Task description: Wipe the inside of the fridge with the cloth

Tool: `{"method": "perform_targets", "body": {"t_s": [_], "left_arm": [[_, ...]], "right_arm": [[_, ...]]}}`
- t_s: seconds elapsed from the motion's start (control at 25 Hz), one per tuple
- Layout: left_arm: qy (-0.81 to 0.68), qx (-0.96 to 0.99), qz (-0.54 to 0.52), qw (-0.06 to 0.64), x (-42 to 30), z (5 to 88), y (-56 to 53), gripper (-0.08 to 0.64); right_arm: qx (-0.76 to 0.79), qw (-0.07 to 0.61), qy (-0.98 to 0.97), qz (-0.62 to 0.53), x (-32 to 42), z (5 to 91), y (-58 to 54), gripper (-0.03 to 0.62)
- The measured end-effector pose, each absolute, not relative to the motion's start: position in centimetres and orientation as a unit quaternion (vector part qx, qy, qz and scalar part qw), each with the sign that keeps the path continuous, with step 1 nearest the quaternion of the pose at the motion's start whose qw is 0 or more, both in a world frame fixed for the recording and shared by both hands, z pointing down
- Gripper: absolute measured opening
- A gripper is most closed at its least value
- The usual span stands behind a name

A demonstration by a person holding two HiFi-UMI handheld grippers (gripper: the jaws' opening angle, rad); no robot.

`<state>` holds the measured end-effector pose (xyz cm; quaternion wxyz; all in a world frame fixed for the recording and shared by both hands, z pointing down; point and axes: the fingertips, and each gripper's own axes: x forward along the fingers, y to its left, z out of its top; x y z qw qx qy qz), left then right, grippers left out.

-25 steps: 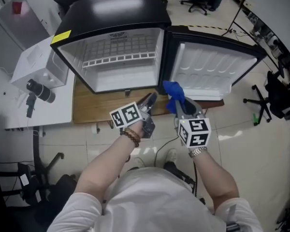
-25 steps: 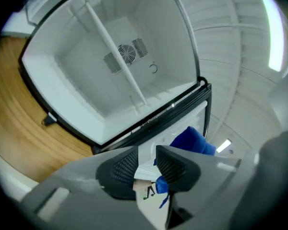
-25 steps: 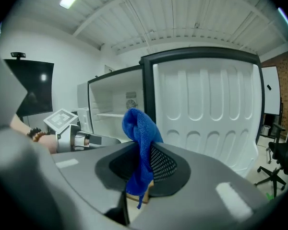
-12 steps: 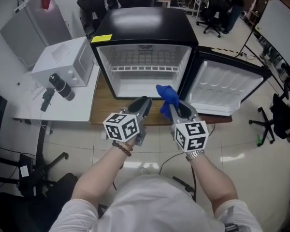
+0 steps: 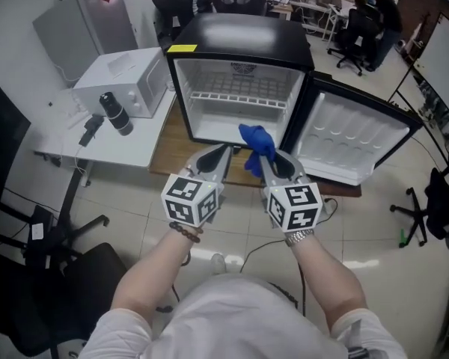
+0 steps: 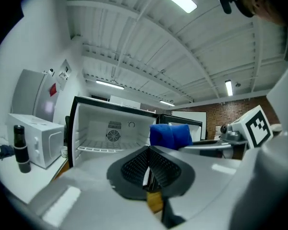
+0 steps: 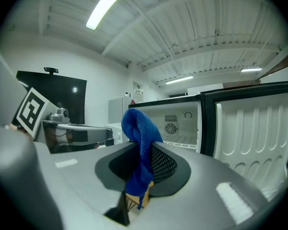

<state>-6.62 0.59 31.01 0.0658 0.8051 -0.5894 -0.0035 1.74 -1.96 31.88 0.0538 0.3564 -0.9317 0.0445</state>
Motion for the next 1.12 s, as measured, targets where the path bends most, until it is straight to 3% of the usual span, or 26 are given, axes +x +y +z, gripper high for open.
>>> {"method": "perform_targets", "body": {"t_s": [0.44, 1.12], "left_arm": [[-0.617, 0.787, 0.025, 0.012, -5.1, 29.4, 5.5, 0.005], [-0.635, 0.772, 0.028, 0.007, -4.0, 29.8, 8.2, 0.005]], "right_arm": [[0.346, 0.045, -0.936, 0.045, 3.2, 31.9, 2.4, 0.058], [0.356, 0.044, -0.933, 0.040, 6.7, 32.0, 4.2, 0.058]]}}
